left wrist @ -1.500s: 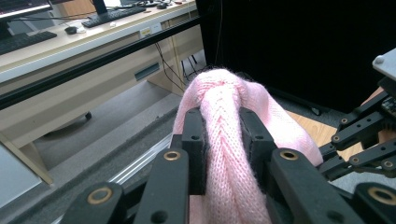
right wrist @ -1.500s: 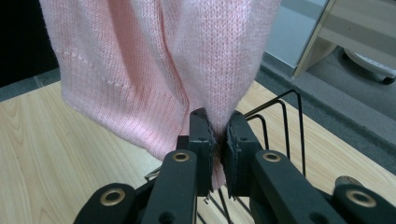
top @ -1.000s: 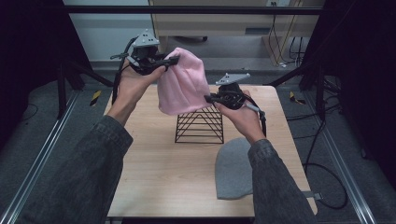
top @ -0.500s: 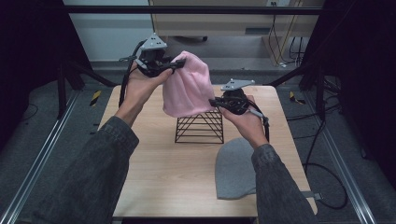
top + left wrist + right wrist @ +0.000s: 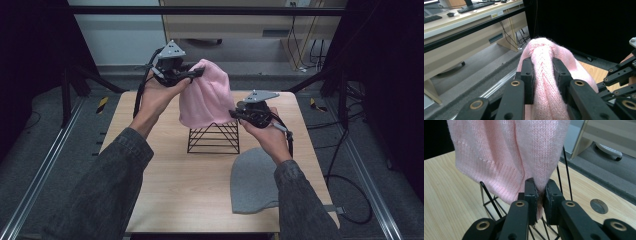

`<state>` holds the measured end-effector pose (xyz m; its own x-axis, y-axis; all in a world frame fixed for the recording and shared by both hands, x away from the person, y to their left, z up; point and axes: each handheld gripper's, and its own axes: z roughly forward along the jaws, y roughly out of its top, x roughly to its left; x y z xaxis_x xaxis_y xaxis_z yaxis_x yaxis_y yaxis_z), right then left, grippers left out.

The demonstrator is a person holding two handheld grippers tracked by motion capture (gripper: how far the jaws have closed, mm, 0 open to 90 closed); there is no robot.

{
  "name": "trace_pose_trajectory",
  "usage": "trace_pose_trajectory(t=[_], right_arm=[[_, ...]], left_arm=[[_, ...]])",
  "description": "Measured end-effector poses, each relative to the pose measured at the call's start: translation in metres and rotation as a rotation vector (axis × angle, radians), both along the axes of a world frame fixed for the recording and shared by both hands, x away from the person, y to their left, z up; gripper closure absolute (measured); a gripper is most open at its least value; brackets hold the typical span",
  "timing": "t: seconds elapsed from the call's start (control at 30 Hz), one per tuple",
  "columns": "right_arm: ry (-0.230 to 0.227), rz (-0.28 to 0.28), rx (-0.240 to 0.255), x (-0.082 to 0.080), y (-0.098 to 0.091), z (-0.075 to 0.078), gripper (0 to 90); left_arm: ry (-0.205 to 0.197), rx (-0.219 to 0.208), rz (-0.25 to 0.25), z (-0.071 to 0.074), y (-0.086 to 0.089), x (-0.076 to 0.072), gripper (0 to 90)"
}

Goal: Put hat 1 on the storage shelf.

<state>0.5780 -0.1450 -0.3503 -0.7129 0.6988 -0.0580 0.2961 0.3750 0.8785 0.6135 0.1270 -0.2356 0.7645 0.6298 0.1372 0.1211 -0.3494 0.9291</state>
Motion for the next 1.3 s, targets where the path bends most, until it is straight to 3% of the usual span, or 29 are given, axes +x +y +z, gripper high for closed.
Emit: trace_pose_trajectory(t=[0.17, 0.27, 0.77, 1.0, 1.3], right_arm=[[-0.001, 0.003, -0.028, -0.002, -0.001, -0.002, 82.5], [0.003, -0.003, -0.026, -0.003, -0.004, -0.005, 82.6], [0.027, -0.013, -0.049, -0.009, -0.012, -0.023, 82.7], [0.032, -0.016, -0.068, -0.009, -0.014, -0.028, 82.7], [0.048, -0.028, -0.083, -0.010, -0.014, -0.037, 82.8]], left_arm=[[0.007, 0.013, -0.005, -0.005, -0.004, -0.001, 73.8], [0.018, 0.001, -0.007, -0.007, -0.006, -0.001, 73.7], [0.056, 0.030, -0.029, -0.025, -0.011, -0.004, 73.5], [0.064, 0.017, -0.041, -0.031, -0.012, -0.006, 73.3], [0.075, 0.033, -0.056, -0.037, -0.016, -0.009, 72.8]])
